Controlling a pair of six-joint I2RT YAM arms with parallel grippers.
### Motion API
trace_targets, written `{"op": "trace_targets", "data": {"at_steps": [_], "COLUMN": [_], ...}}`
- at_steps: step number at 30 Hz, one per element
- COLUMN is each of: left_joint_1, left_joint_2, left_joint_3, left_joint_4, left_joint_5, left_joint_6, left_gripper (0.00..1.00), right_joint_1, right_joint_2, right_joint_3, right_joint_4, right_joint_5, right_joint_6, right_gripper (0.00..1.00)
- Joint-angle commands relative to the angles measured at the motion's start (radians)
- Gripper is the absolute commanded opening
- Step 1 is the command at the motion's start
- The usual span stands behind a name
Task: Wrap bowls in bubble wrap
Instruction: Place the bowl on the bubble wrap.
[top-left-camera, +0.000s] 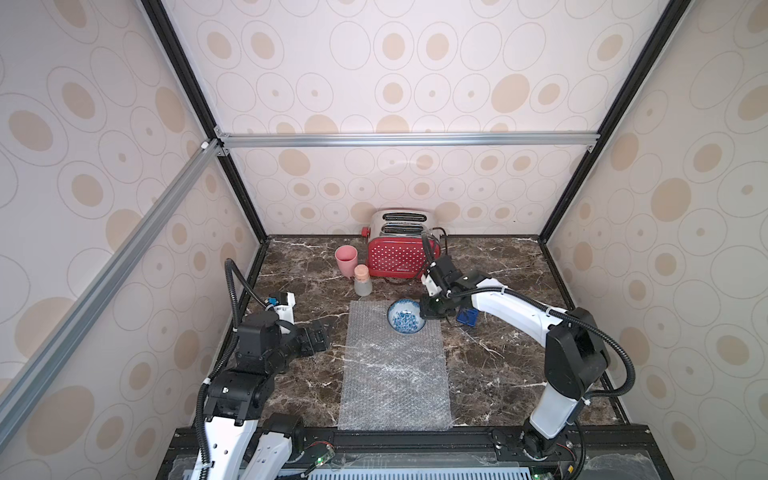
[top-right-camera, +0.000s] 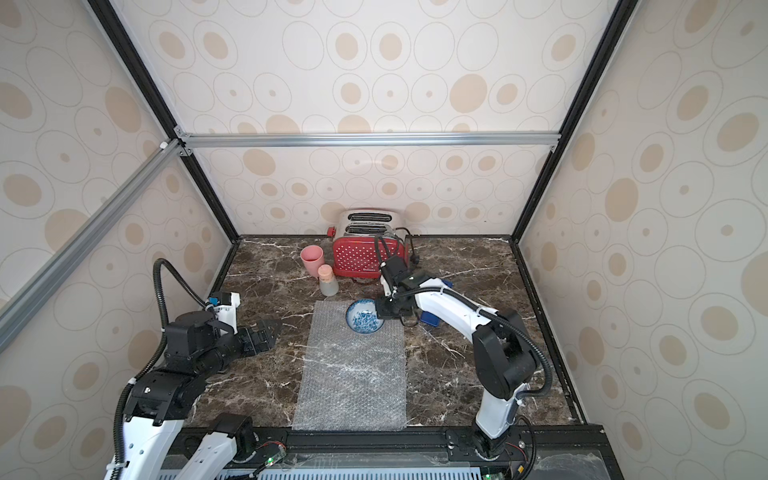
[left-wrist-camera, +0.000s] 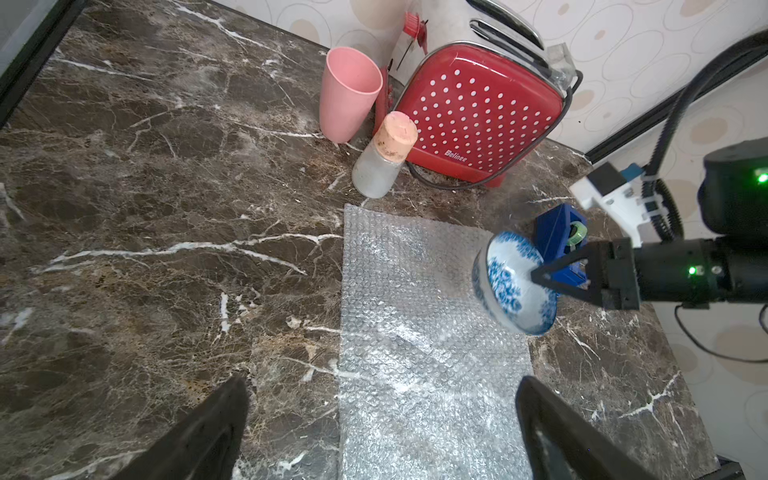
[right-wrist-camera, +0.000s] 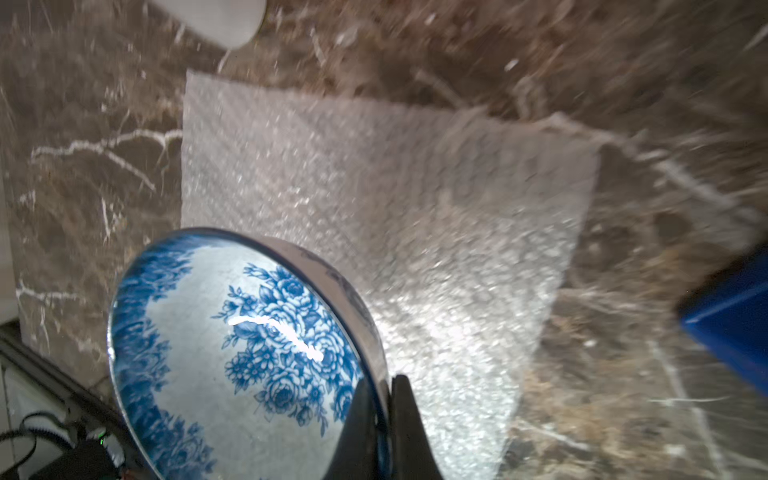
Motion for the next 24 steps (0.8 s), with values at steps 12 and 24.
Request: {"op": "trace_targets", "data": {"at_steps": [12, 24], "left_joint_1": [0.000, 0.000], "left_joint_2": [-0.005, 0.005], "left_joint_3": [-0.001, 0.000], "left_joint_4": [-0.010, -0.008], "left_joint_5": [-0.011, -0.002], "left_joint_6": [0.002, 0.004], "left_gripper": [0.99, 0.99], "right_joint_1": [0.100, 0.115], "right_joint_2": [0.066, 0.114], "right_joint_3": [-0.057, -0.064], "right_joint_4": [0.076, 0.101], "right_joint_5": [-0.018, -0.002], "right_joint_6": [0.046, 0.034], "right_gripper": [0.00, 0.00]}}
